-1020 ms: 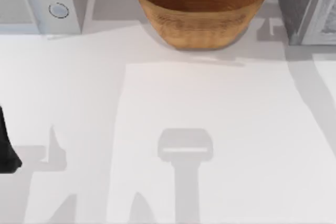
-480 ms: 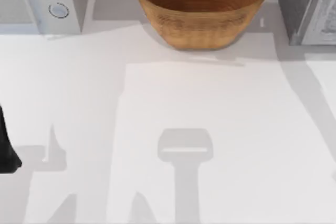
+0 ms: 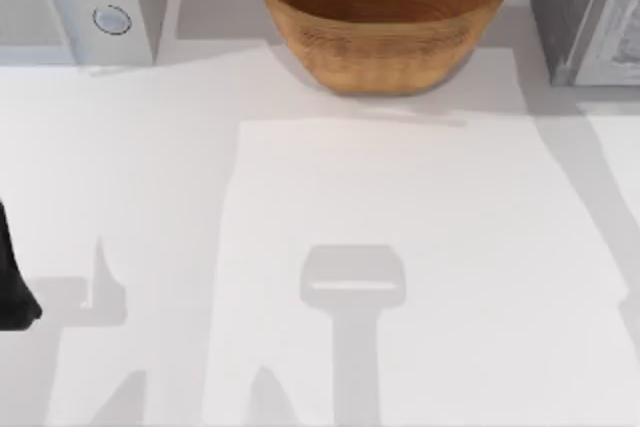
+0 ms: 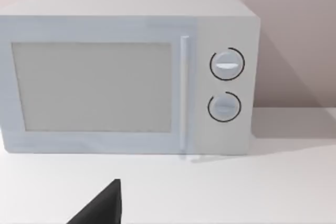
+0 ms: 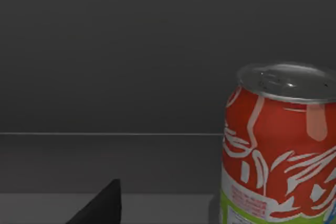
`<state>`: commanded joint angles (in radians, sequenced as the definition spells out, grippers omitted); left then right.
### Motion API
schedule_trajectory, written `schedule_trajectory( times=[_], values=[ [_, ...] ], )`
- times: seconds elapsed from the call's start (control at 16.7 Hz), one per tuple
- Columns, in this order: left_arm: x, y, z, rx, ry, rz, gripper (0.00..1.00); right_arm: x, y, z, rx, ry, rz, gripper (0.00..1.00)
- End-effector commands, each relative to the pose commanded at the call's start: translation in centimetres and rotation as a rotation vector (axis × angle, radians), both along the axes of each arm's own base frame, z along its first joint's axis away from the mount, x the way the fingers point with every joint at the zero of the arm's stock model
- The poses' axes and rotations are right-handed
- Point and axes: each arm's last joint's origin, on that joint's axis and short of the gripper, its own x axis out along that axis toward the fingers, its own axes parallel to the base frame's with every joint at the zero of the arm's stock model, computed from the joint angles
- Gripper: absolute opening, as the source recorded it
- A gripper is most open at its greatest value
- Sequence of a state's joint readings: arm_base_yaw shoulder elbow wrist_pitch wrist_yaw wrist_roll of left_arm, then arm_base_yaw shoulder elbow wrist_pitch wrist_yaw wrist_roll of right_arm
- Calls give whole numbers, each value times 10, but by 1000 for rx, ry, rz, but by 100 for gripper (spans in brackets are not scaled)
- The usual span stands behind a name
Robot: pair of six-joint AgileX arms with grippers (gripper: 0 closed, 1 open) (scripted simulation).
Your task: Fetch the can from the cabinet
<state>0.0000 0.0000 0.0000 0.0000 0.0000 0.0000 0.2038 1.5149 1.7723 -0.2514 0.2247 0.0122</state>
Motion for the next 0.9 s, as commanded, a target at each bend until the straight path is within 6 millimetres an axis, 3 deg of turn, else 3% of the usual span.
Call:
schedule_trajectory(
  times=[0.24,0.54,0.9],
  values=[
    [0,0,0,0,0,0,100,30,0,-1,0,0,0,100],
    [0,0,0,0,0,0,100,35,-1,-2,0,0,0,100],
    [0,0,0,0,0,0,100,35,-1,-2,0,0,0,55]
  ],
)
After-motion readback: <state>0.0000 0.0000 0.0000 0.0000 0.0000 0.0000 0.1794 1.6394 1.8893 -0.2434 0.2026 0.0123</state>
